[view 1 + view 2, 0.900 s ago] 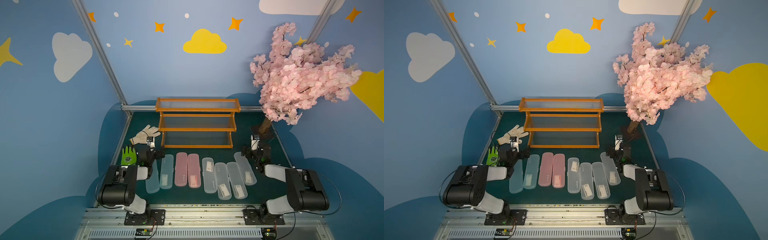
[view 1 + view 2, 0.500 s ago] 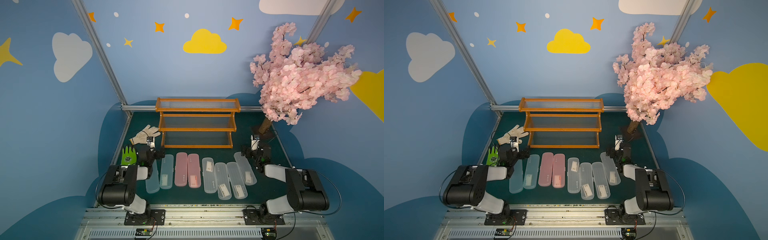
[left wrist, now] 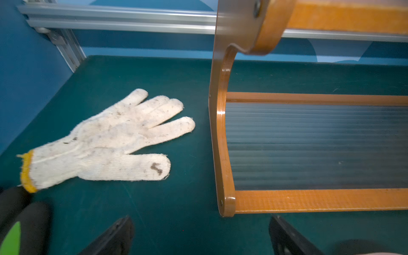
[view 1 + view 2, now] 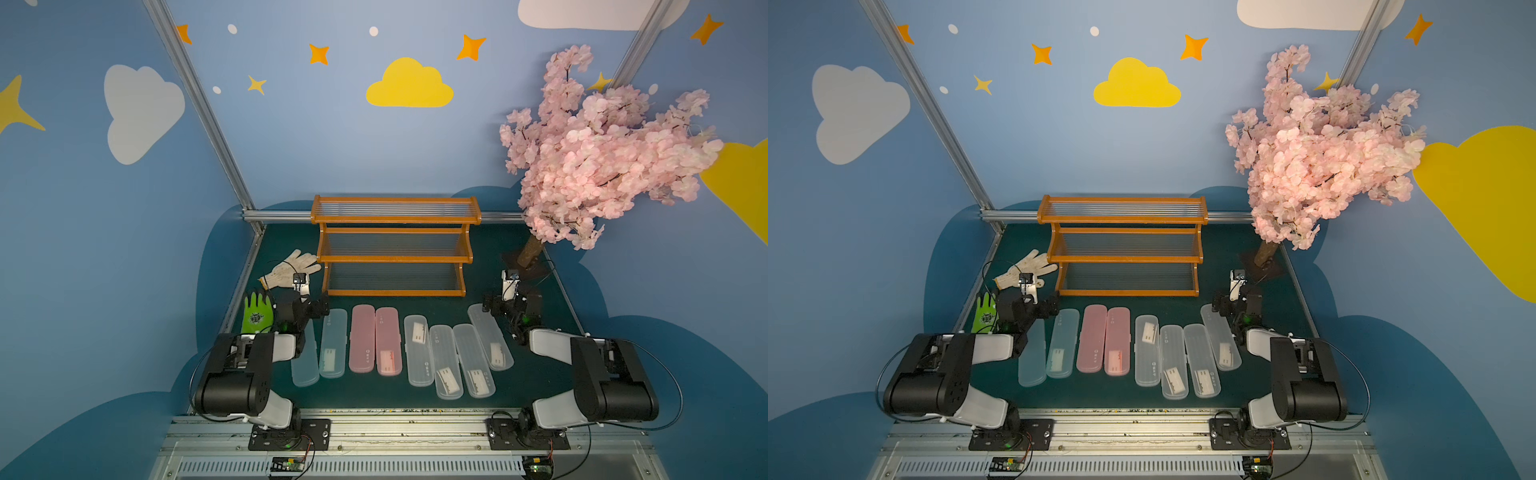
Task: Place the pencil cases on the shelf according to color
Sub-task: Pick up the pencil case from the center of the board.
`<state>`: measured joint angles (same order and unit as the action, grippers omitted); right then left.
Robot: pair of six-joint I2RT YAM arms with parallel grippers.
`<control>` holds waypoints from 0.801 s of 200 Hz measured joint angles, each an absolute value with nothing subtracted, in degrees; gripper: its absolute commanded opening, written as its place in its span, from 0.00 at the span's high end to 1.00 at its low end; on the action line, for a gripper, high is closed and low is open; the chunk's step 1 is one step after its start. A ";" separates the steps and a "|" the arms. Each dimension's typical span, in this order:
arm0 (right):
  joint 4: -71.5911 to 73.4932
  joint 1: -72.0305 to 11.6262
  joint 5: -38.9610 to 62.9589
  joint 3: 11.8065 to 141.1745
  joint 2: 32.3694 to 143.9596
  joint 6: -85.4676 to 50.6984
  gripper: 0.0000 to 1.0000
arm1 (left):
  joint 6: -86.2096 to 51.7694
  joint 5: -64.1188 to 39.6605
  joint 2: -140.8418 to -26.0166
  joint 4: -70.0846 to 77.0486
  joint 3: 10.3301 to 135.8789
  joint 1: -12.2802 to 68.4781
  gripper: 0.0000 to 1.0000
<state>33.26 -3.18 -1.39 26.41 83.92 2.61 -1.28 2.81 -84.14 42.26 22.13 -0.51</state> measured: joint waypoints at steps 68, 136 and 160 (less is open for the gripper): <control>-5.98 -5.26 -10.50 47.37 69.76 -14.06 0.05 | -26.74 19.75 -51.99 7.77 37.54 -0.01 0.00; -35.20 -11.55 -3.51 46.33 64.79 -22.81 0.09 | -30.70 8.25 -57.14 -19.33 51.51 1.41 0.00; -39.42 -11.73 -2.72 45.84 66.35 -24.58 0.09 | -30.70 3.79 -55.86 -21.15 49.50 1.41 0.00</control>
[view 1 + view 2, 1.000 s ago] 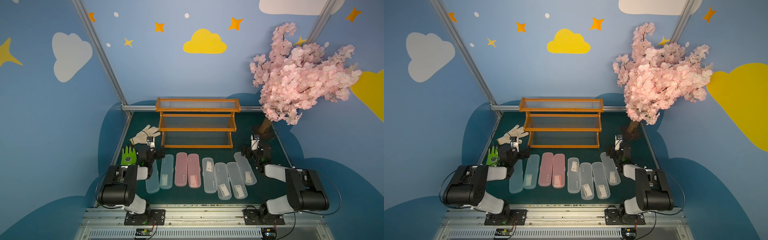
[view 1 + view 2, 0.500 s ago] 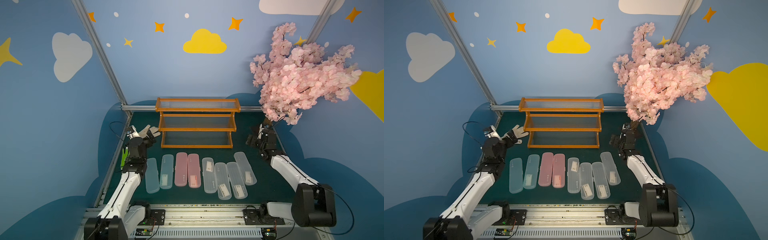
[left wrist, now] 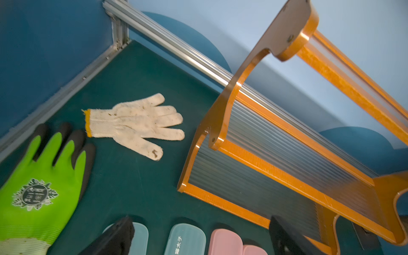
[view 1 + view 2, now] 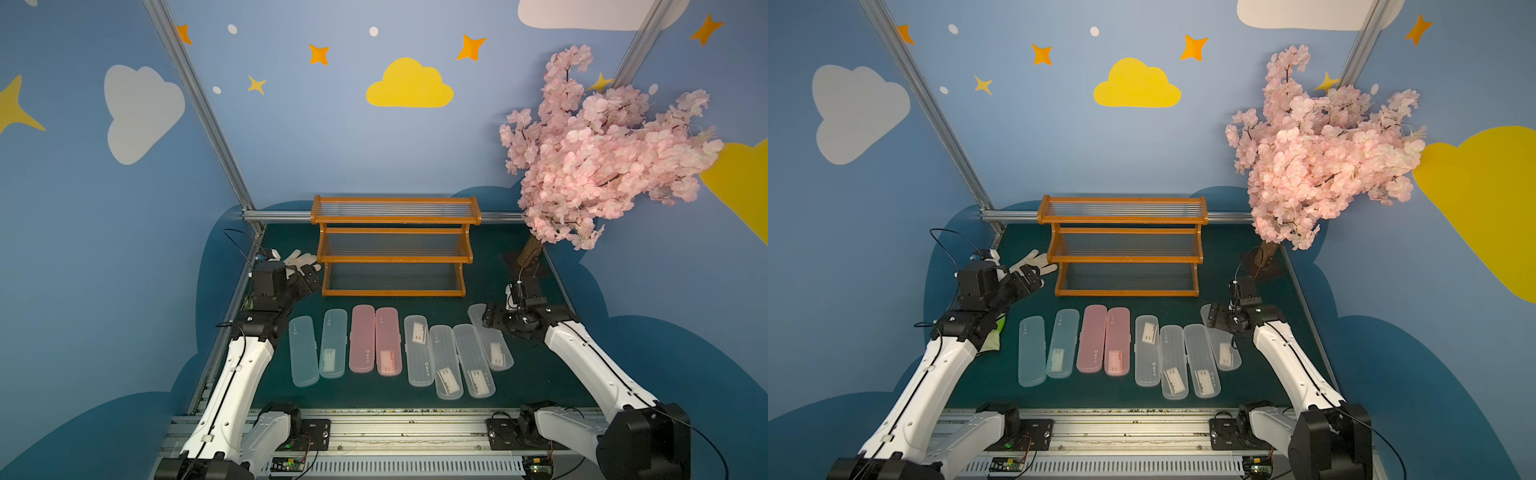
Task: Place the pencil cases on the shelf according to color
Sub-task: Pick up the pencil case from the center of the board.
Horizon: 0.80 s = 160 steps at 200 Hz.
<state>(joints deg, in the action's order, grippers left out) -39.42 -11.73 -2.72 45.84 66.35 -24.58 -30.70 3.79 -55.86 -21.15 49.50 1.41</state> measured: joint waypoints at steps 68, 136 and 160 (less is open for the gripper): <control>-42.41 -11.73 -1.50 46.92 79.68 -26.33 0.09 | -30.87 -5.19 -60.62 -21.47 47.42 2.09 0.00; -43.44 -11.73 -2.00 51.35 88.38 -26.55 0.08 | -29.93 -8.88 -64.10 -21.50 47.77 3.95 0.00; -44.91 -10.94 -2.74 54.39 91.70 -26.57 0.08 | -29.78 -9.50 -64.18 -21.50 47.94 4.43 0.00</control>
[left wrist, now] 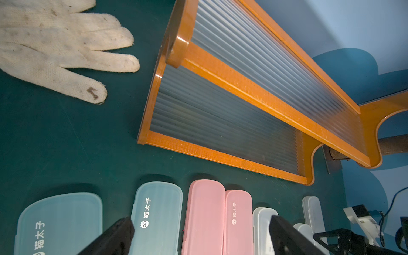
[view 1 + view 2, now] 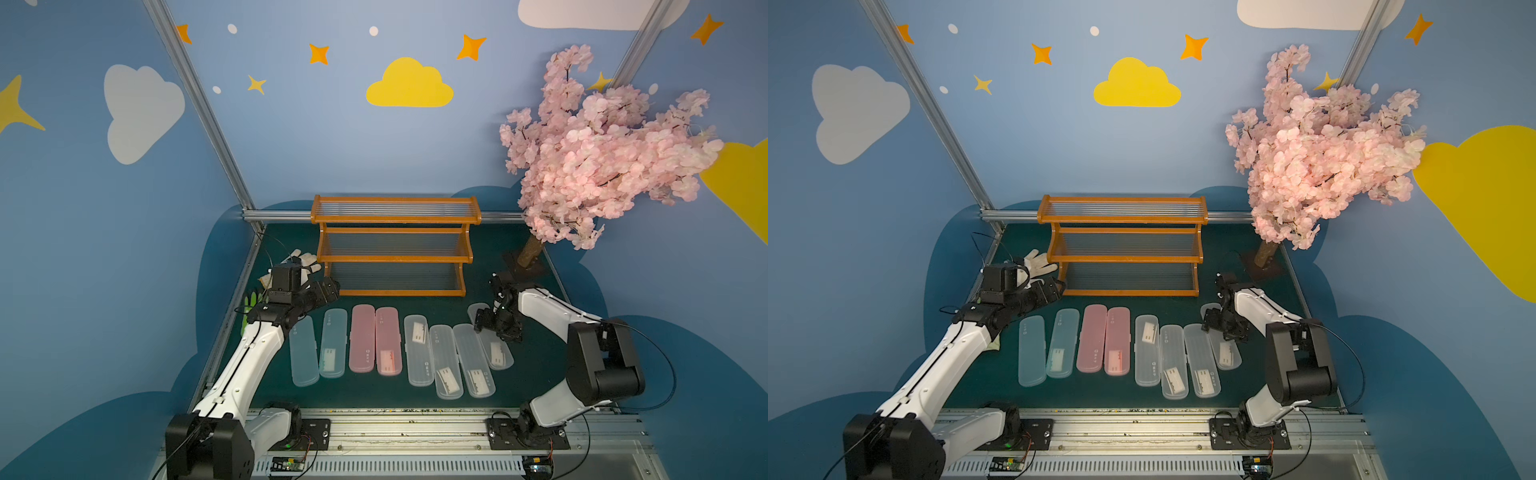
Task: Place the pencil cases on the shelf according to color
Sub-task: Pick up the pencil case from the center of the board.
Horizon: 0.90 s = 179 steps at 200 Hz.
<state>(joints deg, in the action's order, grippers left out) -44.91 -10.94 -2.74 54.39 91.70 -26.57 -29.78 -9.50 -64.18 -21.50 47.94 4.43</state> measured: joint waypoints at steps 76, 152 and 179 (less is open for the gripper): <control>-45.10 -4.54 -1.76 56.23 92.51 -24.60 0.04 | -28.80 -10.74 -65.14 -21.89 49.01 6.09 0.00; -46.35 -6.63 -2.22 51.92 87.50 -26.63 0.01 | -28.34 -10.74 -65.10 -22.68 49.74 6.94 0.00; -46.68 -6.63 -3.05 51.51 89.32 -27.05 0.01 | -28.32 -11.00 -65.01 -22.68 49.74 7.07 0.00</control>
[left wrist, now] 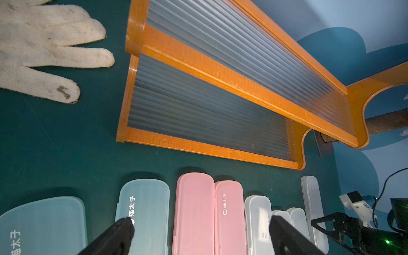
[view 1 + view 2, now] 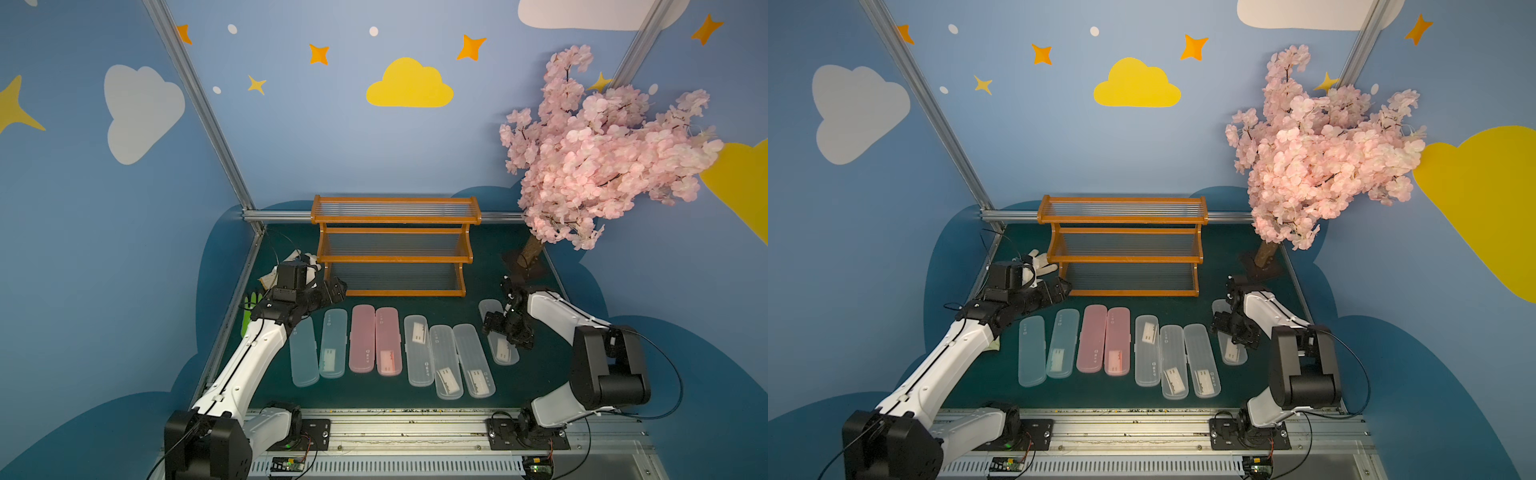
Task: Place the pencil cases on the shelf according to color
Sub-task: Pick up the pencil case from the center of the board.
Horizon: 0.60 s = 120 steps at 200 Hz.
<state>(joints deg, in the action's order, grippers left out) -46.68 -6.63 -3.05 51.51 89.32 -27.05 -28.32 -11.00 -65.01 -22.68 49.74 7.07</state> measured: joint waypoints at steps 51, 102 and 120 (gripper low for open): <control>-47.40 -8.23 -5.30 52.29 92.03 -27.27 0.02 | -28.34 -12.10 -64.93 -22.61 49.74 7.18 0.00; -48.90 -14.22 -7.03 52.01 91.79 -30.65 0.01 | -28.34 -13.32 -64.90 -22.61 49.74 7.20 0.00; -48.62 -15.51 -6.37 50.61 89.86 -32.03 0.02 | -28.36 -13.76 -64.88 -22.61 49.74 7.20 0.00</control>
